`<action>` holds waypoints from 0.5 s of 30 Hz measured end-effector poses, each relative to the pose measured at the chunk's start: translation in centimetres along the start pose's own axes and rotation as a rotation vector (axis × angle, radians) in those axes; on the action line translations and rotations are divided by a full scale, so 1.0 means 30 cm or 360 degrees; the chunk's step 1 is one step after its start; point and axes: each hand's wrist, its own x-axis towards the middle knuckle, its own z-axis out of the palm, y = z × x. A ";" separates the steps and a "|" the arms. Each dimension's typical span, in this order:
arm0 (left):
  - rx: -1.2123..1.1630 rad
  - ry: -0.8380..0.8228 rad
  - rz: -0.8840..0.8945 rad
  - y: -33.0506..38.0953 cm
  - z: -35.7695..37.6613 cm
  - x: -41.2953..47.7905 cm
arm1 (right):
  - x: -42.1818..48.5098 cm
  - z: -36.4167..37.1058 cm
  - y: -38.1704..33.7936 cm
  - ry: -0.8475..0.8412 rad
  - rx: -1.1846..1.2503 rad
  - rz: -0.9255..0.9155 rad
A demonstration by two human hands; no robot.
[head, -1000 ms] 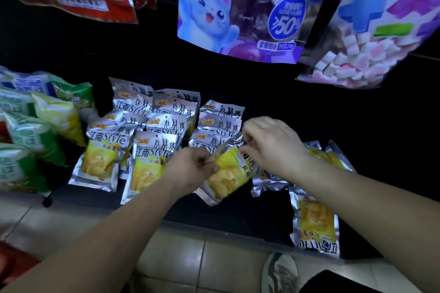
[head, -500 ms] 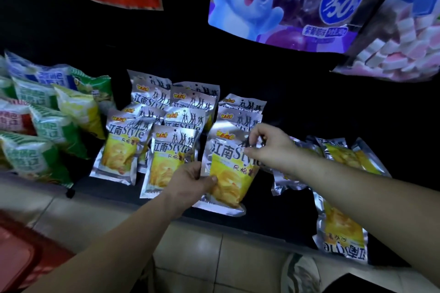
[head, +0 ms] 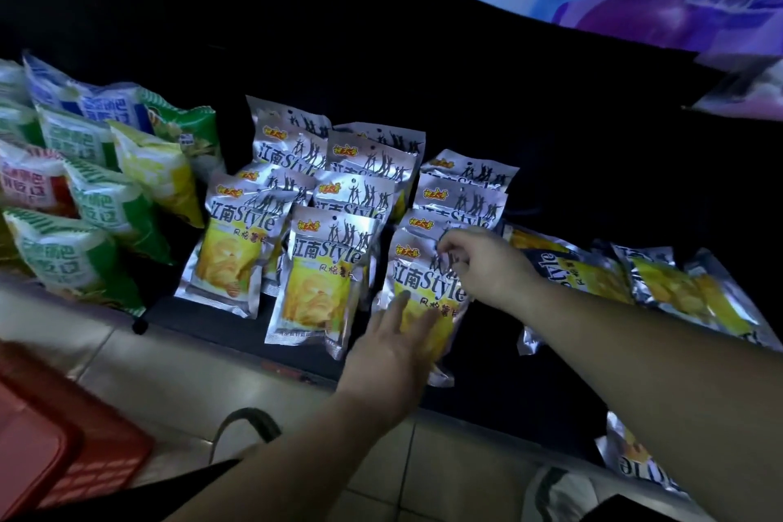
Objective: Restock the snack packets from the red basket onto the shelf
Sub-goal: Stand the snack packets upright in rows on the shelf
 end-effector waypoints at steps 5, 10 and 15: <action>0.0082 -0.0181 -0.0064 0.048 0.071 0.035 | 0.029 0.006 -0.018 -0.0179 0.0375 0.0162; 0.0113 -0.0076 -0.0048 0.001 0.132 0.063 | 0.037 0.028 -0.007 -0.0151 0.0542 0.0232; 0.0011 0.0040 0.0013 -0.004 0.169 0.070 | 0.037 0.044 0.027 0.0085 0.0396 0.0160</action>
